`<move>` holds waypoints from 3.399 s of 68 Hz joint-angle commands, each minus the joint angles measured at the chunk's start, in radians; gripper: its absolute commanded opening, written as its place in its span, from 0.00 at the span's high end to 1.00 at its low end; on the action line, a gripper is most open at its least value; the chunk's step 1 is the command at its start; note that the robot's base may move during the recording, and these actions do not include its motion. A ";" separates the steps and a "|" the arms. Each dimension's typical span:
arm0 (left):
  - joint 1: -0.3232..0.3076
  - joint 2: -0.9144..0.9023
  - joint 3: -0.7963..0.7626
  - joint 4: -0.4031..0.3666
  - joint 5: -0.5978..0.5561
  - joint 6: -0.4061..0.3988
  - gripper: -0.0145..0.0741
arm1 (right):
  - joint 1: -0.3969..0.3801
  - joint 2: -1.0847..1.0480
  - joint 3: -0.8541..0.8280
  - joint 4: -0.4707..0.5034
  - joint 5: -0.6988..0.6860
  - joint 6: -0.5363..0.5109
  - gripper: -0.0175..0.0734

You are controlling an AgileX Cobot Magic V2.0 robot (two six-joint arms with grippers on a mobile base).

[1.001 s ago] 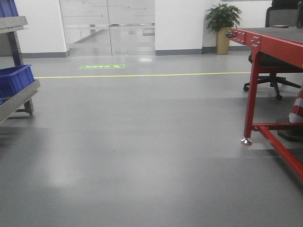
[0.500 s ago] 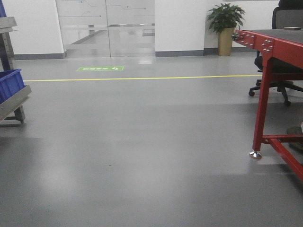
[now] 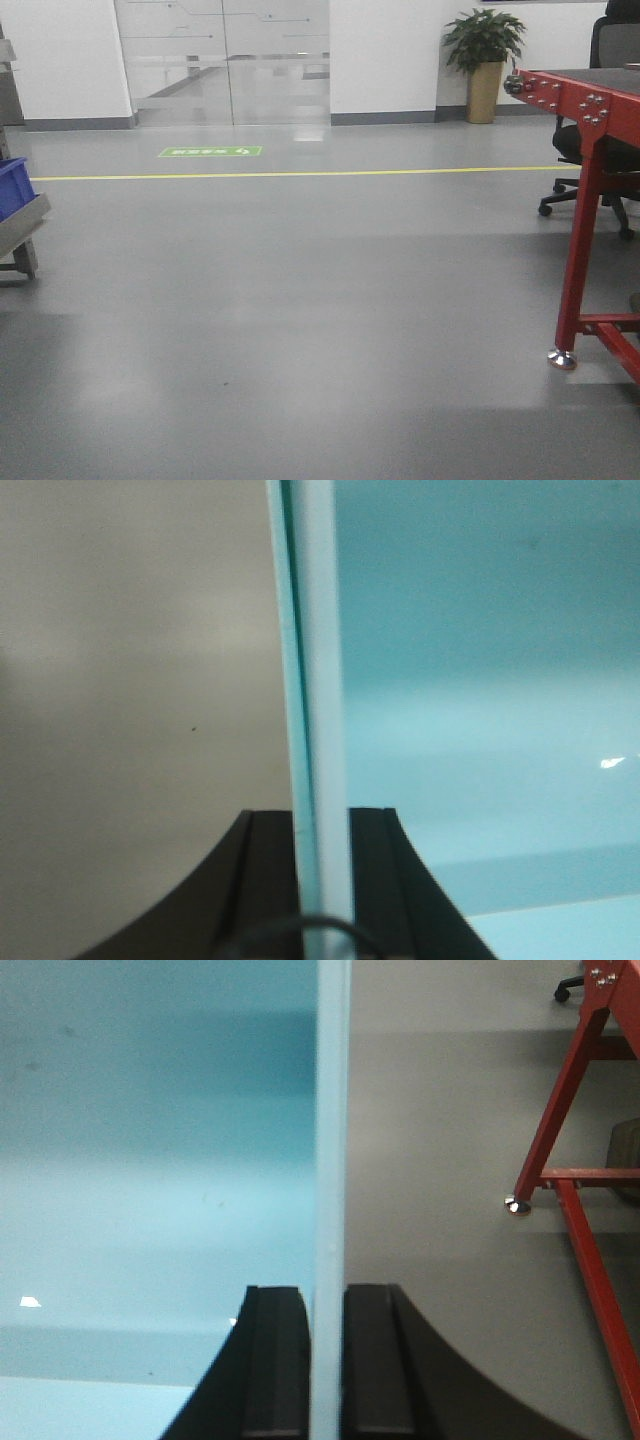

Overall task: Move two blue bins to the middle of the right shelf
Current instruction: 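Hold the bins while driving to the shelf with the red bag bin, then push the held light blue bins forward onto the shelf rollers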

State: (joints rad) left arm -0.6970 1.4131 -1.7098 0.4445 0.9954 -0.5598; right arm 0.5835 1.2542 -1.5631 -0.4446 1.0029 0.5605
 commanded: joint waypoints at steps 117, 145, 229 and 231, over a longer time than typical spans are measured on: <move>0.002 -0.017 -0.016 0.066 -0.049 0.007 0.96 | -0.003 -0.022 -0.021 -0.073 -0.054 -0.013 0.99; 0.002 -0.017 -0.016 0.066 -0.049 0.007 0.96 | -0.003 -0.022 -0.021 -0.073 -0.054 -0.013 0.99; 0.002 -0.017 -0.016 0.066 -0.049 0.007 0.96 | -0.003 -0.022 -0.021 -0.073 -0.054 -0.013 0.99; 0.002 -0.017 -0.016 0.066 -0.049 0.007 0.96 | -0.003 -0.022 -0.021 -0.073 -0.054 -0.013 0.99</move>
State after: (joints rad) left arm -0.6970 1.4131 -1.7098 0.4465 0.9952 -0.5598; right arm 0.5835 1.2542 -1.5631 -0.4446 1.0011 0.5605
